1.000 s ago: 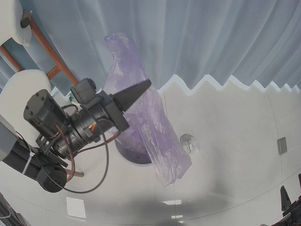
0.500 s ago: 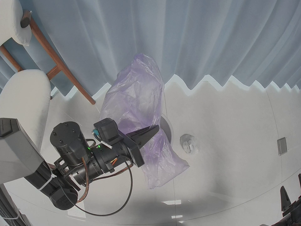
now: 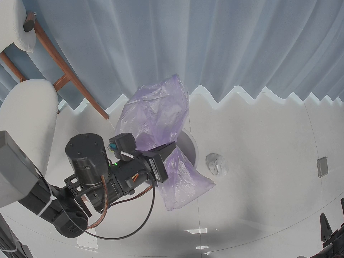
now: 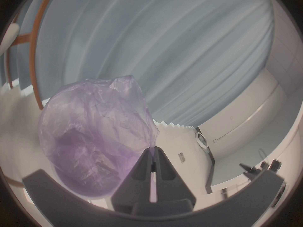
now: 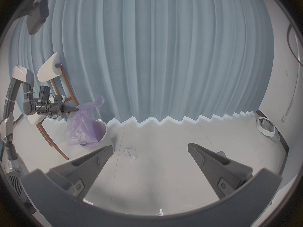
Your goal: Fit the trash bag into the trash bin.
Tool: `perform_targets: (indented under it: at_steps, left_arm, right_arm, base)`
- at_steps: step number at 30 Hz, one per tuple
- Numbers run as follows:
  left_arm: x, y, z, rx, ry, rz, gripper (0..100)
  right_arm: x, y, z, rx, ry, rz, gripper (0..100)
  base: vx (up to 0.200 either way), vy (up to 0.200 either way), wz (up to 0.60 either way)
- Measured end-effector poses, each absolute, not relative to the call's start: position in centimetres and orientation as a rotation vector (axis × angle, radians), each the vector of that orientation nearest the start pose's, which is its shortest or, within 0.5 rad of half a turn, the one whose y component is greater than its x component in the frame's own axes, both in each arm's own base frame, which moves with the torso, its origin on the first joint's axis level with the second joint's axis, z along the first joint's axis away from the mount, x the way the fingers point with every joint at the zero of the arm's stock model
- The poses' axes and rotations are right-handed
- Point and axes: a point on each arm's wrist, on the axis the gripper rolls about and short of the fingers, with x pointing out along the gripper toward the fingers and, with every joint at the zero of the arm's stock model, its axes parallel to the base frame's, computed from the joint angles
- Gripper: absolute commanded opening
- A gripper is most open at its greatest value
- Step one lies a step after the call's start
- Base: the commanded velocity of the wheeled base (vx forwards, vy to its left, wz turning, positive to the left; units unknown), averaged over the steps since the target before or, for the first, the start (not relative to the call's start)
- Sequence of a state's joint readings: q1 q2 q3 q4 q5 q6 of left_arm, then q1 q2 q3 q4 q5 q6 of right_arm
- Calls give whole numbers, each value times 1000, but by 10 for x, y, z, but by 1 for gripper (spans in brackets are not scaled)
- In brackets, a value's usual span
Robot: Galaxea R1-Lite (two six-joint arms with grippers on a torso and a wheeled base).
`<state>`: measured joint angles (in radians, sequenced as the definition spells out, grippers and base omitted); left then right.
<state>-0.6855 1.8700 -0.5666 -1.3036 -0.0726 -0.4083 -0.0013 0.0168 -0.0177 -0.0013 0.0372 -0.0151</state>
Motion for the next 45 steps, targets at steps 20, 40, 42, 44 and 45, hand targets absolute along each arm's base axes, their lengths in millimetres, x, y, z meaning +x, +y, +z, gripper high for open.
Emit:
perform_targets:
  at_steps: [20,40,42,44,45]
  left_arm:
    - [230,-190,153,-442,231,-746,0]
    - [233,-190,155,-439,233,-744,0]
    - [233,-190,155,-437,235,-743,0]
    - [232,-189,154,-435,239,-742,0]
    - [232,-189,154,-434,240,-742,0]
  right_arm:
    - [-27,1,102,51,-104,66,100]
    - [58,14,245,280,92,433,100]
    - [78,19,250,291,150,471,100]
    - [96,25,254,297,200,503,100]
    - [106,29,256,299,222,518,100]
  base:
    - [0,0,0]
    - [0,0,0]
    - [0,0,0]
    - [0,0,0]
    - [0,0,0]
